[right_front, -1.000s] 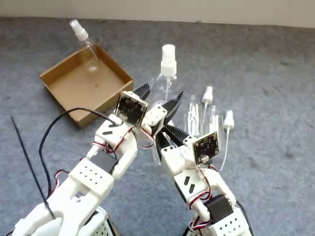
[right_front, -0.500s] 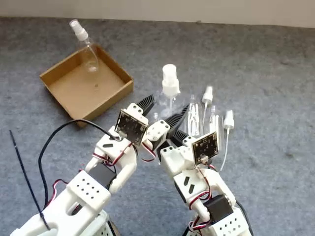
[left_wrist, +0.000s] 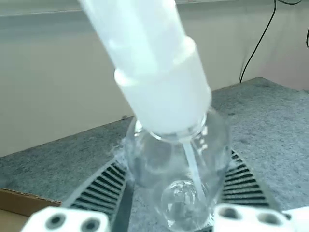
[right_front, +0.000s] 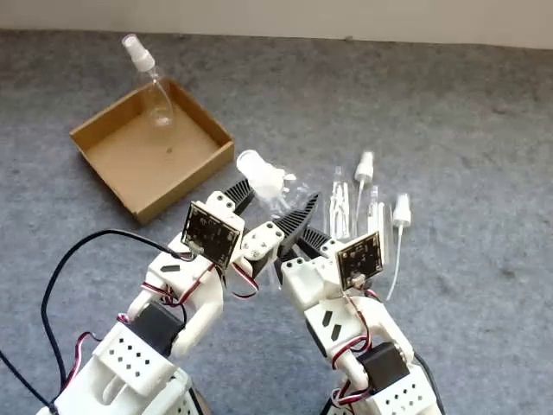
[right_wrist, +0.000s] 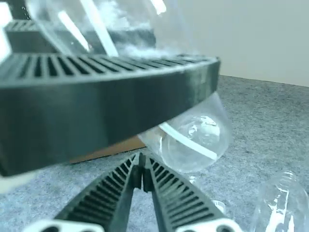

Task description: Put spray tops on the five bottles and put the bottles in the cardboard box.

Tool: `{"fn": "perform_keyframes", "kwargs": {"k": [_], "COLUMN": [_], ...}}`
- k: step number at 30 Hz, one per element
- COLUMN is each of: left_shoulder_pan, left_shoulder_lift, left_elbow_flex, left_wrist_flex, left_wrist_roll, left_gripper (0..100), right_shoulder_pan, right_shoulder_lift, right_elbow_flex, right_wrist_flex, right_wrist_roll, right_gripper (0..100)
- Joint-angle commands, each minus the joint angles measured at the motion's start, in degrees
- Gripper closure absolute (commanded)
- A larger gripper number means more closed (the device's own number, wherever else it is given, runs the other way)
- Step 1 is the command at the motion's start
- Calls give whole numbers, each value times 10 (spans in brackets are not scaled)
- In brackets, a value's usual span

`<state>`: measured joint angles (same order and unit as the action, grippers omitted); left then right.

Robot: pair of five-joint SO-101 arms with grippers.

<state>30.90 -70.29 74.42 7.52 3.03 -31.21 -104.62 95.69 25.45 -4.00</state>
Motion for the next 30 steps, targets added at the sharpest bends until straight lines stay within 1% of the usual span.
{"fn": "perform_keyframes", "kwargs": {"k": [1,5,11,13,14,20,24,30], "left_shoulder_pan": [-10,-44,-51,-71,-84,-223,-300,-387], "left_shoulder_lift": [-17,-20,-21,-21,-21,-21,-16,-14], "left_elbow_flex": [-6,0,12,9,9,9,8,9], "left_wrist_flex": [8,11,10,8,8,7,5,-75], "left_wrist_roll": [10,11,7,7,6,6,6,6], "left_gripper": [916,916,916,916,916,915,913,912], "right_shoulder_pan": [13,13,13,13,13,13,13,10], "right_shoulder_lift": [-3,-3,-2,-1,-1,-1,-1,-6], "right_elbow_flex": [77,77,77,77,77,77,77,77], "right_wrist_flex": [-15,-15,-15,-15,-15,-14,-14,13], "right_wrist_roll": [4,4,4,4,4,4,4,4], "right_gripper": [993,993,993,993,993,993,993,993]}}
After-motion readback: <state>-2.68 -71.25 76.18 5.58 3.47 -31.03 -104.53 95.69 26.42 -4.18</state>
